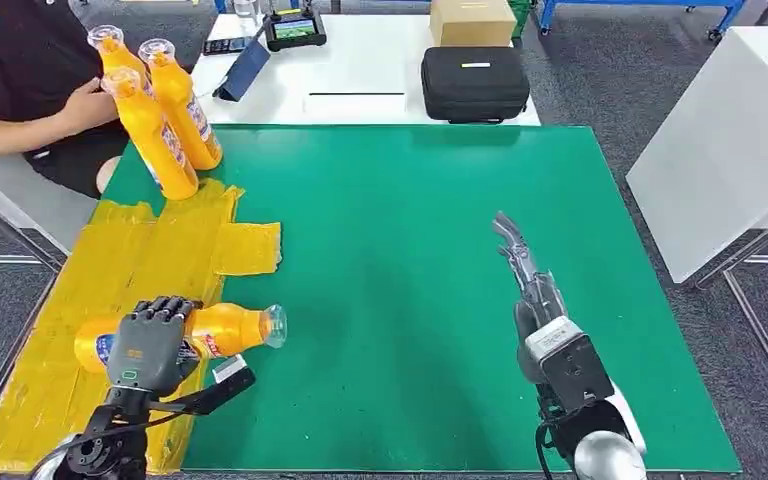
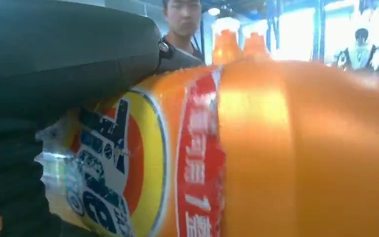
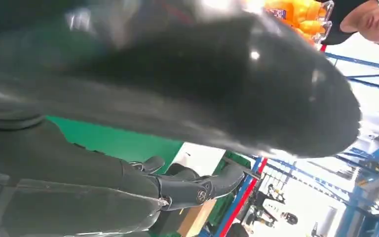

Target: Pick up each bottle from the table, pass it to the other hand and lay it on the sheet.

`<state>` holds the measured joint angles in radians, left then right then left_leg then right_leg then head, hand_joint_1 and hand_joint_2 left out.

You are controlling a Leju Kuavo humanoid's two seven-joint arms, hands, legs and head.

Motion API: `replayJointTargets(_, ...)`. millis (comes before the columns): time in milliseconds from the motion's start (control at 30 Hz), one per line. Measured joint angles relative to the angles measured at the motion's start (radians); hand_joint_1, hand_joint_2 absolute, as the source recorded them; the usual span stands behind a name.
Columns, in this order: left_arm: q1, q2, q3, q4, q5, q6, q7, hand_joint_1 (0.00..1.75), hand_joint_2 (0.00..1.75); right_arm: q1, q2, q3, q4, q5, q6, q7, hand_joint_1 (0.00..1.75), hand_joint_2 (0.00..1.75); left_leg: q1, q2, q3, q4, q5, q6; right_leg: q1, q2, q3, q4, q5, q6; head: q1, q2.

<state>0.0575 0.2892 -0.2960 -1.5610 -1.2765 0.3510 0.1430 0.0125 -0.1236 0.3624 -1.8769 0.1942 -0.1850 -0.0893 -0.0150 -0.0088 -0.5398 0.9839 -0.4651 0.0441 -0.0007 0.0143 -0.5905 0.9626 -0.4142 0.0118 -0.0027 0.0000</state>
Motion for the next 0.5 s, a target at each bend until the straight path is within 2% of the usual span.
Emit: replayJointTargets(500,-0.012,0.0,-0.018,0.028,0.042,-0.025,-0.002,0.0,0.0,0.004,0.0,-0.003,-0.008,0.003,0.012,0.01,0.0,0.0,0.0,0.0,0.0,0.0,0.0,0.0,0.0,0.0,0.0,0.0,0.0,0.0,0.0,0.0)
